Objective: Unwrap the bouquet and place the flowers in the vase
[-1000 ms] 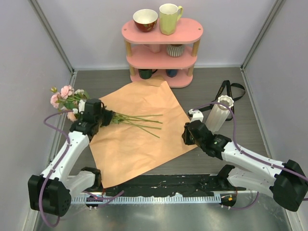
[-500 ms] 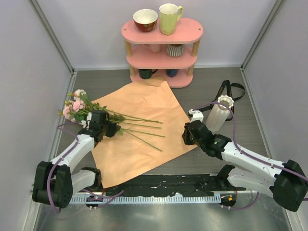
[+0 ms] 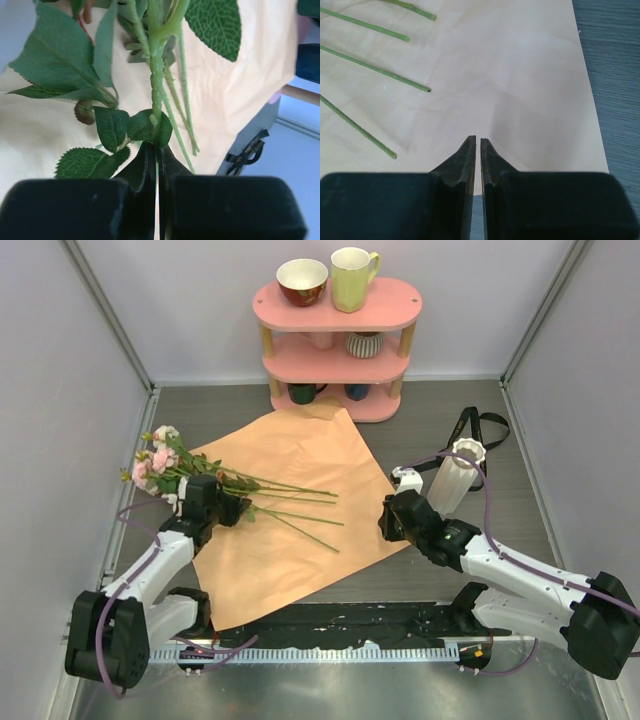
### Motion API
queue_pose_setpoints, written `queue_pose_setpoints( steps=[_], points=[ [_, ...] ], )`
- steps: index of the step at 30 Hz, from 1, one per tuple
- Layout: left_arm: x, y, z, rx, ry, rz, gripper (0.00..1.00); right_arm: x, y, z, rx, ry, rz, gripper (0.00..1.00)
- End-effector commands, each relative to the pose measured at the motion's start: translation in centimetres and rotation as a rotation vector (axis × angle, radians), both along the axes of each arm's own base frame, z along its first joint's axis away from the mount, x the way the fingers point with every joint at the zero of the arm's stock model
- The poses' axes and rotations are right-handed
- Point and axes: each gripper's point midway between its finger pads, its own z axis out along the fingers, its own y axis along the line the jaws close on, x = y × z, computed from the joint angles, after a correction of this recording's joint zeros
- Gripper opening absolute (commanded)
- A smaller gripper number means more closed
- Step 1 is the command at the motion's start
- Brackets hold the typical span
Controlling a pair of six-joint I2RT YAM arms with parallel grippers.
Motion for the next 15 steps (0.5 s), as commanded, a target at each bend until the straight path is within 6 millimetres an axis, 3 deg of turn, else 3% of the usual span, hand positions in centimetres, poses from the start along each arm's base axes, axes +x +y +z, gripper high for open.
queue_pose_setpoints(
  steps=[1, 4, 7, 15],
  points=[
    [1.0, 0.1, 3.3, -0.004, -0.128, -0.002, 0.0, 1.1, 0.3, 2.4, 0.034, -0.067, -0.016, 0.14],
    [0.6, 0.9, 4.0, 0.023, -0.108, 0.027, 0.0, 1.1, 0.4, 2.5, 0.036, -0.067, -0.013, 0.14],
    [0.8, 0.3, 6.3, 0.035, -0.154, -0.034, 0.0, 1.2, 0.5, 2.8, 0.042, -0.071, -0.012, 0.14],
    [1.7, -1.8, 14.5, 0.052, -0.453, -0.216, 0.0, 1.1, 1.8, 4.3, 0.071, -0.079, 0.05, 0.18]
  ],
)
